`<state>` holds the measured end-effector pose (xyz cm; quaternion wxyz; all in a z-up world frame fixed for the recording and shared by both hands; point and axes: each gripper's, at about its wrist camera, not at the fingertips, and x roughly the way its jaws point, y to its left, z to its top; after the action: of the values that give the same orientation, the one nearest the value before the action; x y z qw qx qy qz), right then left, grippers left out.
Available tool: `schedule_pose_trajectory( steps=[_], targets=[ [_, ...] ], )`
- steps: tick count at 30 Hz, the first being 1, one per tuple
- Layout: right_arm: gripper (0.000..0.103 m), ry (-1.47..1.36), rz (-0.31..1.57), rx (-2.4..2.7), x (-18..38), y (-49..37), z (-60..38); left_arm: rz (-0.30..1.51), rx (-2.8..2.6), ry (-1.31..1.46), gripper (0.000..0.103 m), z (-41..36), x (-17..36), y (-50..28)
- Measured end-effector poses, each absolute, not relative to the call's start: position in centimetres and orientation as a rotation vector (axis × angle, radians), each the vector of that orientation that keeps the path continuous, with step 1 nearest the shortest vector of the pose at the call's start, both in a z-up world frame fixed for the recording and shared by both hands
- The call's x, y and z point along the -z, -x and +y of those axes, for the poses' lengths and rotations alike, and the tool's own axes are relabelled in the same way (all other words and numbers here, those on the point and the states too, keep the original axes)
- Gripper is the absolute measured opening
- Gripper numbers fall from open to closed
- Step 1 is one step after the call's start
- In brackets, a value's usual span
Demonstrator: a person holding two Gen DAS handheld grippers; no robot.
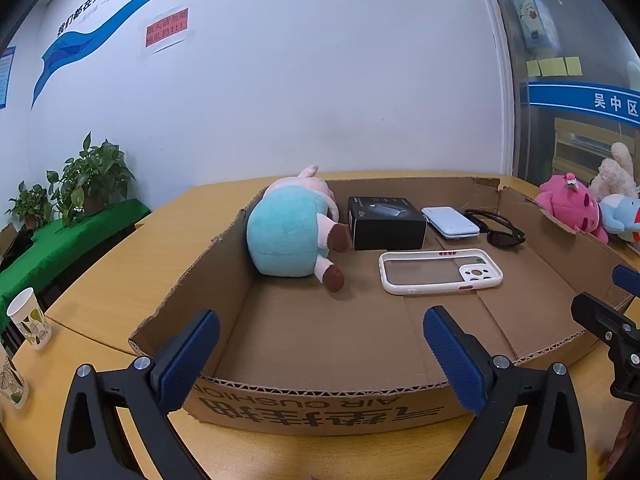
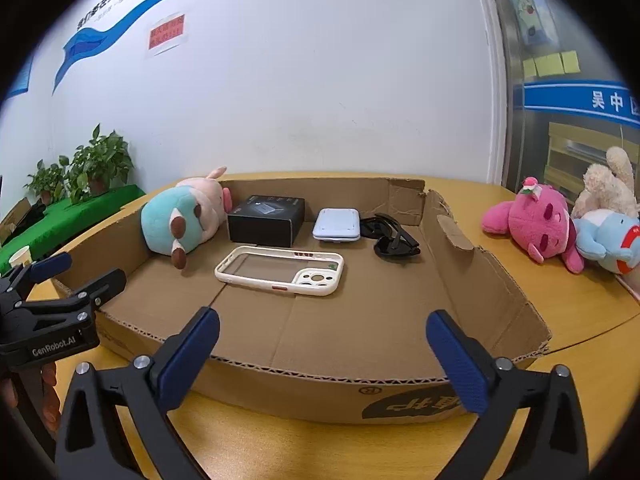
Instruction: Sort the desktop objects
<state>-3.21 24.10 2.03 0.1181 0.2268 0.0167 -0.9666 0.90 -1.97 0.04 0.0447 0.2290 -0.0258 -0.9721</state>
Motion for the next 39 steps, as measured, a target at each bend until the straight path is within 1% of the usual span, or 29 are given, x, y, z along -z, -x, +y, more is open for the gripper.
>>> schedule_pose_trajectory(
  steps=[39],
  targets=[
    [0.103, -0.664, 0.052, 2.843, -1.98, 3.12, 23.97, -0.077, 2.971, -0.704, 0.103, -1.94, -0.01, -0.80]
  ],
)
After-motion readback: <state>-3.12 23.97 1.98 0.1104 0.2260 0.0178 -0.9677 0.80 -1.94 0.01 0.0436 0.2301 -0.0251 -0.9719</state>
